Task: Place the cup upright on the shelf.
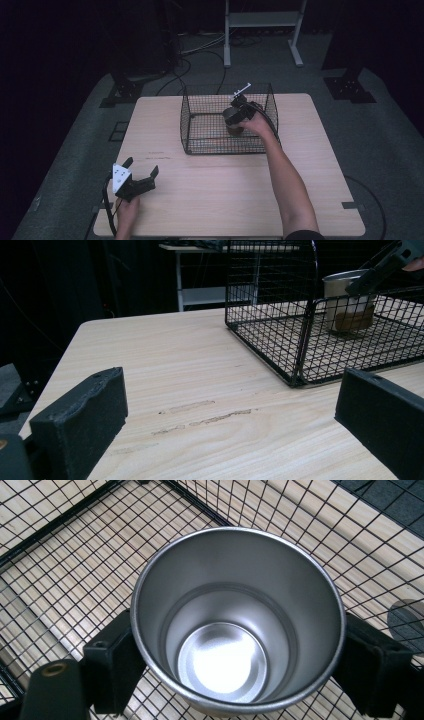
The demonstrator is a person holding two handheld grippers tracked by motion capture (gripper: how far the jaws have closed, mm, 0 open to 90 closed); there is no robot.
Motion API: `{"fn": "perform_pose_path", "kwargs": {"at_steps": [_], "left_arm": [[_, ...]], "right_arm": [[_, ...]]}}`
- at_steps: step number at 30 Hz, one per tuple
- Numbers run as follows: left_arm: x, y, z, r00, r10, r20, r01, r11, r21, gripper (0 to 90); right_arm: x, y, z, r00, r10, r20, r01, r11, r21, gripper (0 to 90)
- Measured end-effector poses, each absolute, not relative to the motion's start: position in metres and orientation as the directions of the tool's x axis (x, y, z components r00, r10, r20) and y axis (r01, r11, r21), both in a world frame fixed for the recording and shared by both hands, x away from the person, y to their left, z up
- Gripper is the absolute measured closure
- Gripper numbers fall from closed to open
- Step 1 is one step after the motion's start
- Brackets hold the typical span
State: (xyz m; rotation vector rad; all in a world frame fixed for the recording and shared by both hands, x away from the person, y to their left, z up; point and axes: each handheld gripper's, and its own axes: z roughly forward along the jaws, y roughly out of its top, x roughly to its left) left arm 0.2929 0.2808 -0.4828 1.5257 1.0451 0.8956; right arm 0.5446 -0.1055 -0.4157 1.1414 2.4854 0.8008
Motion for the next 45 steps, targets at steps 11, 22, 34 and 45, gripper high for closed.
{"fn": "perform_pose_path", "kwargs": {"at_steps": [11,22,34,45], "left_arm": [[0.2936,0.2809,-0.483,0.339,0.94,0.021,0.166,-0.082,0.983,0.0],[0.2942,0.2815,-0.483,0.338,0.941,0.018,0.166,-0.078,0.983,0.0],[0.294,0.2817,-0.4829,0.338,0.941,0.02,0.166,-0.08,0.983,0.0],[0.2937,0.2813,-0.4829,0.339,0.94,0.02,0.167,-0.081,0.983,0.0]], "right_arm": [[0.5437,-0.1066,-0.4144,-0.646,0.763,-0.04,0.597,0.536,0.597,14.8],[0.5424,-0.1052,-0.4122,-0.652,0.755,-0.064,0.584,0.555,0.593,13.3],[0.5415,-0.1046,-0.4111,-0.652,0.753,-0.083,0.578,0.565,0.589,12.8],[0.54,-0.1064,-0.407,-0.645,0.76,-0.078,0.576,0.551,0.604,10.7]]}}
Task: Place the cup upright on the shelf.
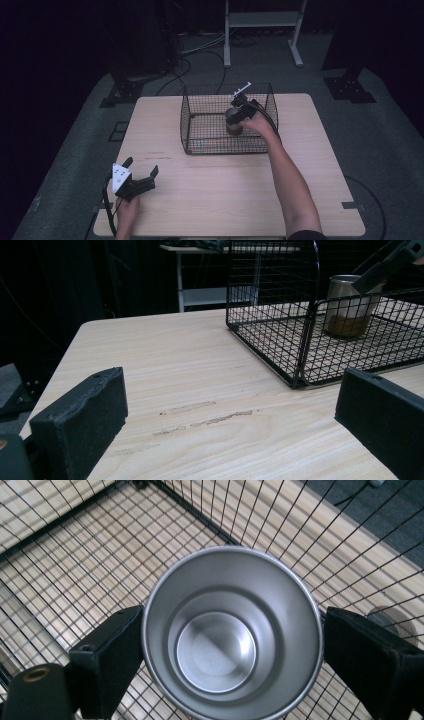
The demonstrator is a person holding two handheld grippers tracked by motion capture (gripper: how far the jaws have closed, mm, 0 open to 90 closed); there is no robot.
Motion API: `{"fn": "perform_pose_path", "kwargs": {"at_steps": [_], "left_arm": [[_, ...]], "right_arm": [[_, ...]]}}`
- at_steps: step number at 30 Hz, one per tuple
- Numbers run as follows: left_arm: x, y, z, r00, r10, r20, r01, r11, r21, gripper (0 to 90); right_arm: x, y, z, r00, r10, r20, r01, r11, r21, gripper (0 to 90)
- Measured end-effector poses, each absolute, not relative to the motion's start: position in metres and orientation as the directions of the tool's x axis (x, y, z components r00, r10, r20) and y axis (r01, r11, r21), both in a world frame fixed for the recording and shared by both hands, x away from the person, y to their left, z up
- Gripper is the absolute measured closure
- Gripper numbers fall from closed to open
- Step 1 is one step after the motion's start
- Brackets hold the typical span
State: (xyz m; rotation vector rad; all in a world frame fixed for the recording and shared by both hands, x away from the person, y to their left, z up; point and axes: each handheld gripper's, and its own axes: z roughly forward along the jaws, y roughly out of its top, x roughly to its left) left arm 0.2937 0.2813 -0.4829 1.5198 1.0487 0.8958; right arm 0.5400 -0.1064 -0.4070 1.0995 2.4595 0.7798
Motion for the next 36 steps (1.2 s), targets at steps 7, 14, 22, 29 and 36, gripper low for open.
{"fn": "perform_pose_path", "kwargs": {"at_steps": [7,14,22,29,36], "left_arm": [[0.294,0.281,-0.483,0.339,0.941,0.019,0.167,-0.08,0.983,0.0],[0.293,0.281,-0.483,0.342,0.939,0.027,0.165,-0.088,0.982,0.0],[0.293,0.281,-0.483,0.341,0.94,0.025,0.166,-0.086,0.982,0.0],[0.293,0.281,-0.483,0.344,0.938,0.027,0.167,-0.09,0.982,0.0],[0.293,0.28,-0.483,0.345,0.938,0.032,0.165,-0.094,0.982,0.0]], "right_arm": [[0.539,-0.108,-0.401,-0.634,0.77,-0.07,0.569,0.526,0.632,9.2],[0.536,-0.116,-0.389,-0.616,0.787,-0.041,0.562,0.475,0.677,9.2],[0.526,-0.125,-0.372,-0.614,0.789,0.005,0.554,0.426,0.715,9.1],[0.508,-0.132,-0.358,-0.629,0.777,0.027,0.52,0.394,0.758,9.2],[0.487,-0.141,-0.348,-0.654,0.755,0.033,0.482,0.383,0.788,9.2]]}}
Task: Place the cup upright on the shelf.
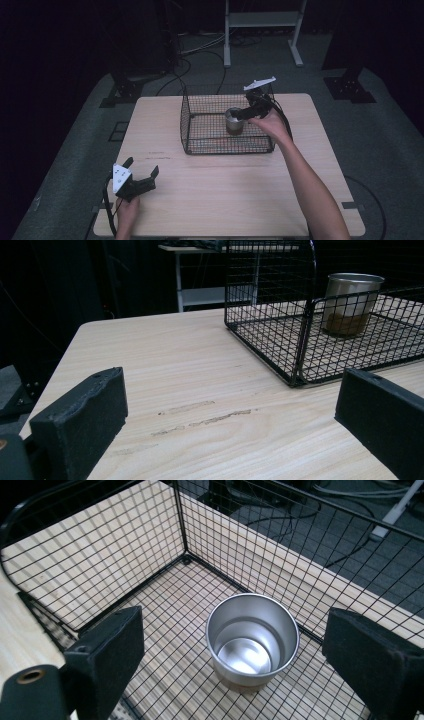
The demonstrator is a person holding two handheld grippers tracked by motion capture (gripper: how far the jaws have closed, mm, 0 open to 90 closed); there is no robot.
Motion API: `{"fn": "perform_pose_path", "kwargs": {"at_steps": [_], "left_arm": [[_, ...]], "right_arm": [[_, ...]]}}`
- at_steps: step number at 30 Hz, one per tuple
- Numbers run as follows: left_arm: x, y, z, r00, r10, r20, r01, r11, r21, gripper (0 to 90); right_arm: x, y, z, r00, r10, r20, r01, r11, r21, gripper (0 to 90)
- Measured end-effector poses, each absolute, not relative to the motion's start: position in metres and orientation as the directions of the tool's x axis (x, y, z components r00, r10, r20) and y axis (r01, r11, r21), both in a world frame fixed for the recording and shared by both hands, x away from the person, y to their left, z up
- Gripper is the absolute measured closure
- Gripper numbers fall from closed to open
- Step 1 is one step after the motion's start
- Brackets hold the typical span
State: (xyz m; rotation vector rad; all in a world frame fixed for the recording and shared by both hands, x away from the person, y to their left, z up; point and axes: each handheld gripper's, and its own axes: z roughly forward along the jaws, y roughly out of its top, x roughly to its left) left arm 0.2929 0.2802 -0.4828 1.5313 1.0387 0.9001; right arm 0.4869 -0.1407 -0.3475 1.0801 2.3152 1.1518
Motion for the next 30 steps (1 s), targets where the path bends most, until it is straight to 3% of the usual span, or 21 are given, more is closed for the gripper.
{"fn": "perform_pose_path", "kwargs": {"at_steps": [30], "left_arm": [[0.292,0.279,-0.483,0.349,0.936,0.041,0.161,-0.103,0.982,0.0]], "right_arm": [[0.42,-0.173,-0.335,-0.727,0.686,0.023,0.406,0.403,0.82,9.4]]}}
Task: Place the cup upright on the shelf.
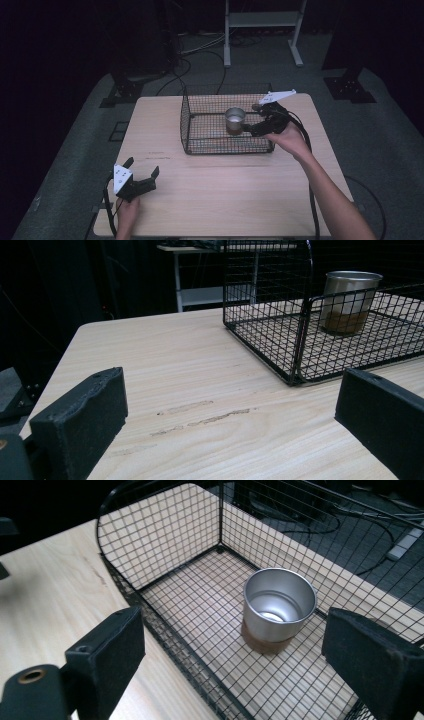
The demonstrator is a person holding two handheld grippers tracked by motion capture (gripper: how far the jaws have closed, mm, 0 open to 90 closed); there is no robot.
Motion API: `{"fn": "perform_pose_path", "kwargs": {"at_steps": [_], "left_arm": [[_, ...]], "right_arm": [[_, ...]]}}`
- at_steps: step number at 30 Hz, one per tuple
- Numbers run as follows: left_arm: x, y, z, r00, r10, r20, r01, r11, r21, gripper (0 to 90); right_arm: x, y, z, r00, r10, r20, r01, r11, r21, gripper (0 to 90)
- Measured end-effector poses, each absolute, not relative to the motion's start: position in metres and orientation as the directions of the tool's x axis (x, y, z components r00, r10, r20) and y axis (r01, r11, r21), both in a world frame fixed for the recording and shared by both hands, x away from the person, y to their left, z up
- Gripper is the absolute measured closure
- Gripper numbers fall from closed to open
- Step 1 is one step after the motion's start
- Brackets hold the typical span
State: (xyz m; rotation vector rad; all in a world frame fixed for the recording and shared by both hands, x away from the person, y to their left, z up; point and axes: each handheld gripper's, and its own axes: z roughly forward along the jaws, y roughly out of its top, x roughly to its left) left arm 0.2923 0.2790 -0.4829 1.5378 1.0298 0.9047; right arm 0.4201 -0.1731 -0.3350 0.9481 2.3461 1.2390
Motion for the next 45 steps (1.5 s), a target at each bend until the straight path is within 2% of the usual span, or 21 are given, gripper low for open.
{"fn": "perform_pose_path", "kwargs": {"at_steps": [20,45], "left_arm": [[0.292,0.279,-0.483,0.348,0.937,0.041,0.161,-0.103,0.982,0.0],[0.292,0.278,-0.483,0.349,0.936,0.039,0.16,-0.101,0.982,0.0]], "right_arm": [[0.383,-0.191,-0.346,-0.742,0.67,0.027,0.379,0.385,0.842,9.4],[0.346,-0.233,-0.372,-0.707,0.704,0.067,0.414,0.335,0.846,9.4]]}}
